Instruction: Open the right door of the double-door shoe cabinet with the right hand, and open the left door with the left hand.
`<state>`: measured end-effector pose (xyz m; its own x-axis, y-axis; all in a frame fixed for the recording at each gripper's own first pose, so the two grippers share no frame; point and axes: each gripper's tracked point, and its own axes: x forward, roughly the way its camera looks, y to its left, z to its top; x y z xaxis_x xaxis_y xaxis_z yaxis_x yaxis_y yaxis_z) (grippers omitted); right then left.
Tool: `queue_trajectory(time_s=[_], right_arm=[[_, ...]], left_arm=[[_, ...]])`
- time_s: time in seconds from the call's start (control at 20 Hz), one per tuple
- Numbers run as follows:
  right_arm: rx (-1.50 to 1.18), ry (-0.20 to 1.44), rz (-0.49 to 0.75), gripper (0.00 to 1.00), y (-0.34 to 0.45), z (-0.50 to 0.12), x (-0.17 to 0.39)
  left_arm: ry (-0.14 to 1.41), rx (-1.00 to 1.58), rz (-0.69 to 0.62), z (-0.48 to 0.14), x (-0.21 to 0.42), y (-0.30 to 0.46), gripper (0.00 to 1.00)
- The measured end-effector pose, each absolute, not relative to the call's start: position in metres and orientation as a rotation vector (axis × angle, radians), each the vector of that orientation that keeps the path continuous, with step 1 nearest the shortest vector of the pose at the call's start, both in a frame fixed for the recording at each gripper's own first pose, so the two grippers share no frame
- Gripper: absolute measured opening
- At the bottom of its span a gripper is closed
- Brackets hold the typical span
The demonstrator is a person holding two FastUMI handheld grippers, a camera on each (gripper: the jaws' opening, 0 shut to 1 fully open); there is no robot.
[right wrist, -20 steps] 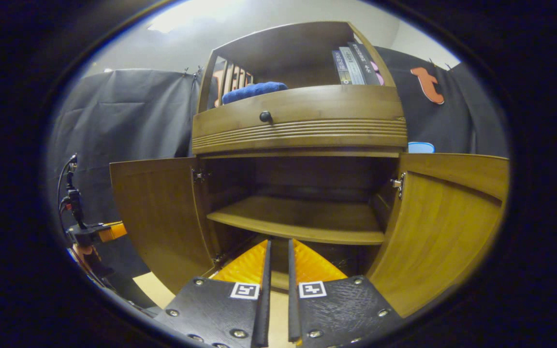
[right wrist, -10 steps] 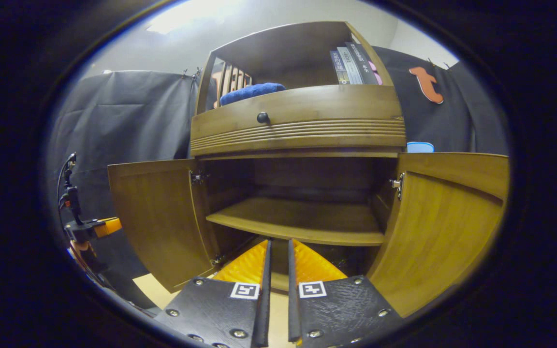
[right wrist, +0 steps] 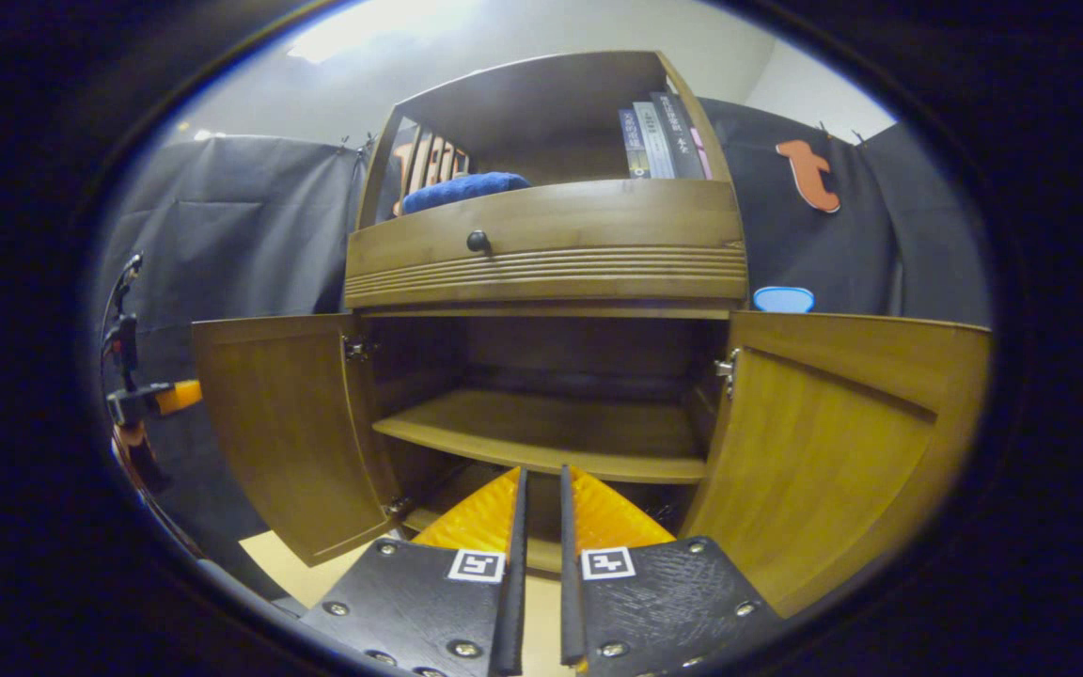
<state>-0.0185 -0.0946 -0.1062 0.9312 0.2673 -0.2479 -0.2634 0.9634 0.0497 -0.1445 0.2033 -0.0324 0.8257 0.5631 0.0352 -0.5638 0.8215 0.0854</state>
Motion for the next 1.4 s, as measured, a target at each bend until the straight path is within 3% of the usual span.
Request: queue_trajectory(time_s=[0.15, 0.2, 0.5, 0.75, 0.8, 0.85, 0.9, 0.95, 1.0, 1.4], right_arm=[[0.017, 0.231, 0.245, 0.16, -0.107, -0.092, -0.019], [0.017, 0.222, 0.238, 0.16, -0.110, -0.086, -0.018], [-0.009, 0.155, 0.198, 0.16, -0.121, -0.041, -0.011], [0.016, 0.084, 0.165, 0.16, -0.122, 0.007, -0.007], [0.023, 0.066, 0.159, 0.16, -0.121, 0.015, -0.006], [0.024, 0.053, 0.150, 0.16, -0.122, 0.022, -0.005], [0.020, 0.045, 0.139, 0.14, -0.123, 0.026, -0.004], [0.014, 0.038, 0.129, 0.14, -0.124, 0.029, -0.004], [0.005, 0.035, 0.121, 0.14, -0.123, 0.030, -0.006], [-0.003, 0.055, 0.075, 0.16, -0.123, 0.024, -0.008]], left_arm=[[-0.066, 0.134, 0.591, 0.014, -0.141, 0.191, 0.23], [-0.092, 0.149, 0.574, 0.030, -0.137, 0.183, 0.14], [-0.148, 0.138, 0.397, 0.082, -0.100, 0.106, 0.15], [-0.118, 0.091, 0.186, 0.068, -0.051, 0.024, 0.14], [-0.104, 0.085, 0.147, 0.061, -0.043, 0.006, 0.22], [-0.092, 0.078, 0.105, 0.054, -0.033, -0.010, 0.23], [-0.077, 0.067, 0.067, 0.048, -0.025, -0.026, 0.23], [-0.061, 0.055, 0.031, 0.041, -0.019, -0.042, 0.15], [-0.043, 0.045, -0.002, 0.033, -0.014, -0.056, 0.23], [0.004, 0.016, -0.168, 0.003, 0.017, -0.133, 0.23]])
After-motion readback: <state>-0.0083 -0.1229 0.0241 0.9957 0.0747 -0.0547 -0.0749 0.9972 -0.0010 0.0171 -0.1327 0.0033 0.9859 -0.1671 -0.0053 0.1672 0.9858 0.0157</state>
